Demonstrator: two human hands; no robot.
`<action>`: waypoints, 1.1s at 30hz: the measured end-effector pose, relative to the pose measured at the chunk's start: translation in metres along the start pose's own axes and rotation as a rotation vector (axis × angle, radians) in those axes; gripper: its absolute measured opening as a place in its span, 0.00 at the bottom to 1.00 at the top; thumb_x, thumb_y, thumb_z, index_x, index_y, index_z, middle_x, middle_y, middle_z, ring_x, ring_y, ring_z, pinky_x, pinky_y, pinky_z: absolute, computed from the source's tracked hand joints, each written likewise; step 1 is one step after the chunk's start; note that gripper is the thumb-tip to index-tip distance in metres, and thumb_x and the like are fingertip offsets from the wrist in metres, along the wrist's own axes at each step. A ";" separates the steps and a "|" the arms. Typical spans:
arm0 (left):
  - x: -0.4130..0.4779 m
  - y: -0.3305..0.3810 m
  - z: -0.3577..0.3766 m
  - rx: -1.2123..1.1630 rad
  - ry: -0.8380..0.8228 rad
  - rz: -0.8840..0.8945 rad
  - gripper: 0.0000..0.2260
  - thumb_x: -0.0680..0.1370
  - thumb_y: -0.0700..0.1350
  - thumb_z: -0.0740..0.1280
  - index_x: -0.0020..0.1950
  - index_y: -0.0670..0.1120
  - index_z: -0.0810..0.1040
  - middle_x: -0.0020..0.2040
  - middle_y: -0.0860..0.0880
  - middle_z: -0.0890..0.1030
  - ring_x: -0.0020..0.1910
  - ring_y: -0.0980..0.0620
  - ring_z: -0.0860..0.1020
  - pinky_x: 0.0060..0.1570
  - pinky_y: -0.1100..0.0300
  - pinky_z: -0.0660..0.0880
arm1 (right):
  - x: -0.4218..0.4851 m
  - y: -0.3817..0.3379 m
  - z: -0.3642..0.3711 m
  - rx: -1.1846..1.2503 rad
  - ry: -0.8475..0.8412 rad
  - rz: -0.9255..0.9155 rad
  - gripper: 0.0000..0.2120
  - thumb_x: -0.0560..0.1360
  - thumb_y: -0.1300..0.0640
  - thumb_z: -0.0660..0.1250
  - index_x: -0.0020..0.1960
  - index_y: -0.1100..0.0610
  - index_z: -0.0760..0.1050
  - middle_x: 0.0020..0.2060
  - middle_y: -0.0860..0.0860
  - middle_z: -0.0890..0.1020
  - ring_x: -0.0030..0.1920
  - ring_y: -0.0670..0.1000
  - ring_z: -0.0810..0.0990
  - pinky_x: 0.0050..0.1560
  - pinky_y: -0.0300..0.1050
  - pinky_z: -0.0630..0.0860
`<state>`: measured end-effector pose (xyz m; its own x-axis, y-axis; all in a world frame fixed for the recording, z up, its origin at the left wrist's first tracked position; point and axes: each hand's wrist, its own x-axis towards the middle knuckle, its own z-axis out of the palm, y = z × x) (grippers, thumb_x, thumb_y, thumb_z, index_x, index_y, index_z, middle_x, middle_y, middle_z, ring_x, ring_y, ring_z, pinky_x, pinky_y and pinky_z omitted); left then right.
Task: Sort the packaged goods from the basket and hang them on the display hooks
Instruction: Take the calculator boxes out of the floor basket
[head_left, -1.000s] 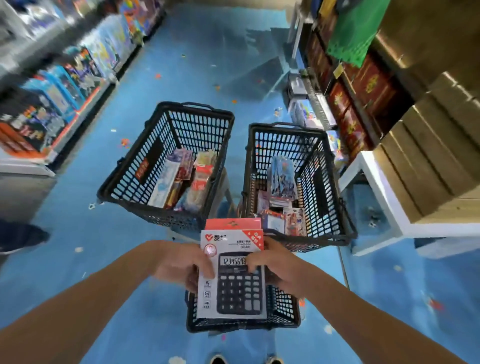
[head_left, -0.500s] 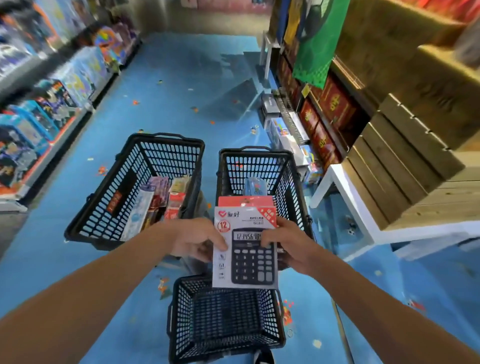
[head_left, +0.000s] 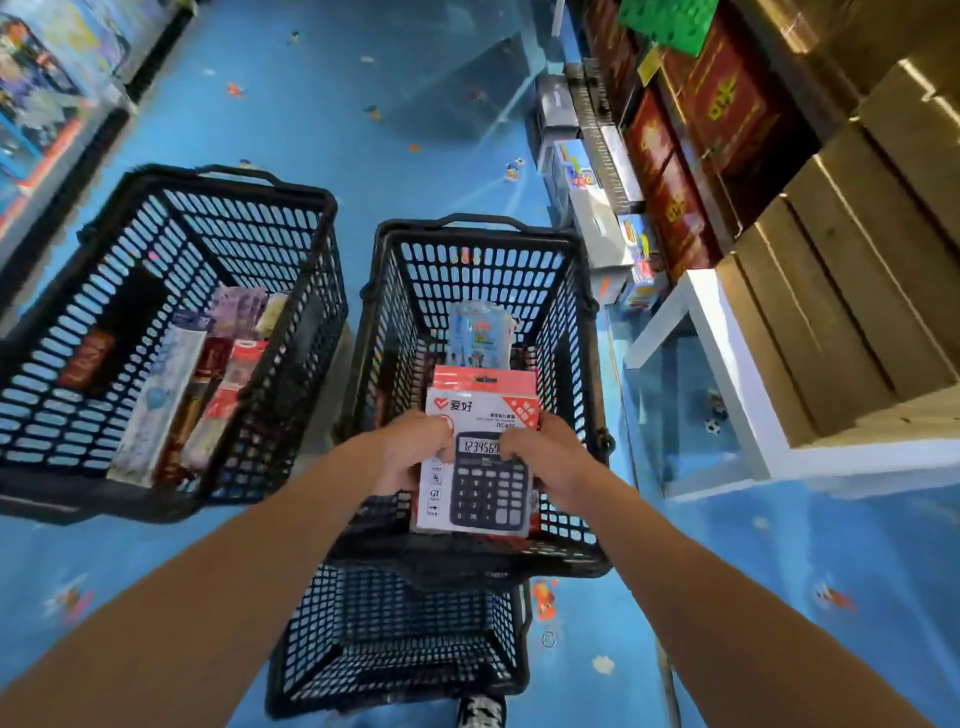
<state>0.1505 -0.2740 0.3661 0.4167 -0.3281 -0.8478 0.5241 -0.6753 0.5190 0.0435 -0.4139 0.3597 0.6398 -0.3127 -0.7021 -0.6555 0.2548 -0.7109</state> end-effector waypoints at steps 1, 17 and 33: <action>0.010 -0.007 0.003 0.016 0.007 -0.036 0.14 0.73 0.28 0.60 0.57 0.37 0.77 0.55 0.42 0.82 0.55 0.43 0.79 0.51 0.50 0.78 | 0.010 0.010 0.000 -0.005 -0.005 0.037 0.10 0.65 0.67 0.67 0.45 0.60 0.77 0.41 0.57 0.84 0.43 0.57 0.83 0.39 0.46 0.80; 0.088 -0.038 0.028 0.057 0.020 -0.202 0.19 0.69 0.33 0.62 0.59 0.43 0.76 0.58 0.40 0.80 0.56 0.41 0.78 0.44 0.52 0.77 | 0.099 0.076 0.007 -0.015 0.133 0.279 0.21 0.53 0.61 0.63 0.46 0.59 0.79 0.40 0.56 0.82 0.49 0.62 0.83 0.44 0.49 0.79; 0.037 -0.020 0.021 0.236 0.123 -0.013 0.05 0.80 0.39 0.67 0.54 0.46 0.76 0.53 0.50 0.78 0.51 0.52 0.75 0.50 0.60 0.73 | 0.051 0.045 0.006 -0.316 0.176 0.166 0.08 0.74 0.65 0.67 0.51 0.57 0.72 0.40 0.49 0.77 0.43 0.49 0.78 0.41 0.40 0.73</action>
<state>0.1406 -0.2867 0.3220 0.5054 -0.2454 -0.8272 0.3487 -0.8188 0.4560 0.0490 -0.4127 0.2915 0.4538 -0.4503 -0.7689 -0.8531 0.0297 -0.5209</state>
